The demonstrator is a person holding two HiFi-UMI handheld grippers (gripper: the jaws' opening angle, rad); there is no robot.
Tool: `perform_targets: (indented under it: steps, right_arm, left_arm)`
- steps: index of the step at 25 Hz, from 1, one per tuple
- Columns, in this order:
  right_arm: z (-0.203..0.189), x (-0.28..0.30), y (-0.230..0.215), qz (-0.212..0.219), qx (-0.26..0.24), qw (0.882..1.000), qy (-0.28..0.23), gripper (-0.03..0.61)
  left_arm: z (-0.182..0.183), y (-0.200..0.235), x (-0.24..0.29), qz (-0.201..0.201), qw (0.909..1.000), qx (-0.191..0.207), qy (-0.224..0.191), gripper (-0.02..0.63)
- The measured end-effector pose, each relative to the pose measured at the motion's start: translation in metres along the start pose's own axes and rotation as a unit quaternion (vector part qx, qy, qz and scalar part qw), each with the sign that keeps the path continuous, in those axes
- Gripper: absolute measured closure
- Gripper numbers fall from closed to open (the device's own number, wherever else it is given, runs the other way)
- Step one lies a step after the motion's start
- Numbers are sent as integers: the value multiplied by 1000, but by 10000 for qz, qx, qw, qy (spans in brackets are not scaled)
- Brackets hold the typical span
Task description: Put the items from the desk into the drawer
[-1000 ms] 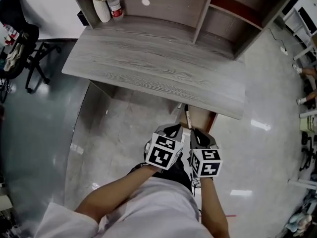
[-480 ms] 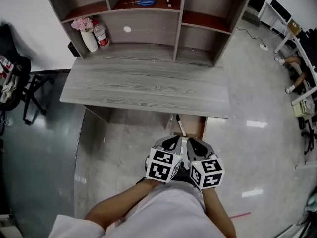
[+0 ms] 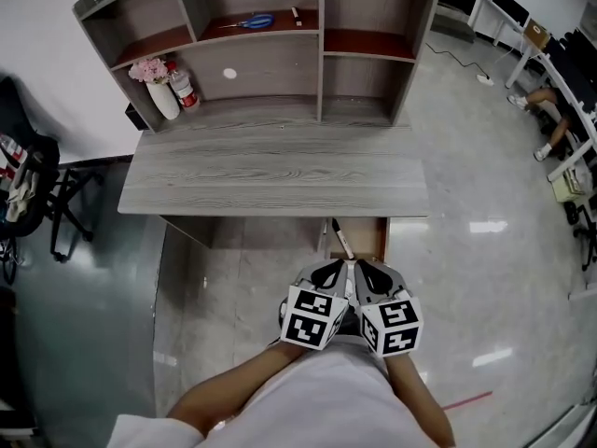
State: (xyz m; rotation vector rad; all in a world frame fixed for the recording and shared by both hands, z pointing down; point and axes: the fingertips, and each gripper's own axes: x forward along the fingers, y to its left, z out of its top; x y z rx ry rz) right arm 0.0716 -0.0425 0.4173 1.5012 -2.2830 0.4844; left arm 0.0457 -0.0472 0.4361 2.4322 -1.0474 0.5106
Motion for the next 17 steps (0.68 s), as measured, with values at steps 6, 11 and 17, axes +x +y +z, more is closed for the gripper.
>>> perform_targets:
  steps: [6,11,17]
  right_arm:
    - [1,0,0,20,26,10000,-26,577]
    - [1,1,3,49,2,10000,14,577]
    - [1,2,3,56,-10,10000,16,577]
  left_arm:
    - [0,2,-2,80,10000,6,-6,612]
    - [0,5,-3,104,9999,-52,-28,612]
    - [-1,6,-2,99,9999,-76,-14,612]
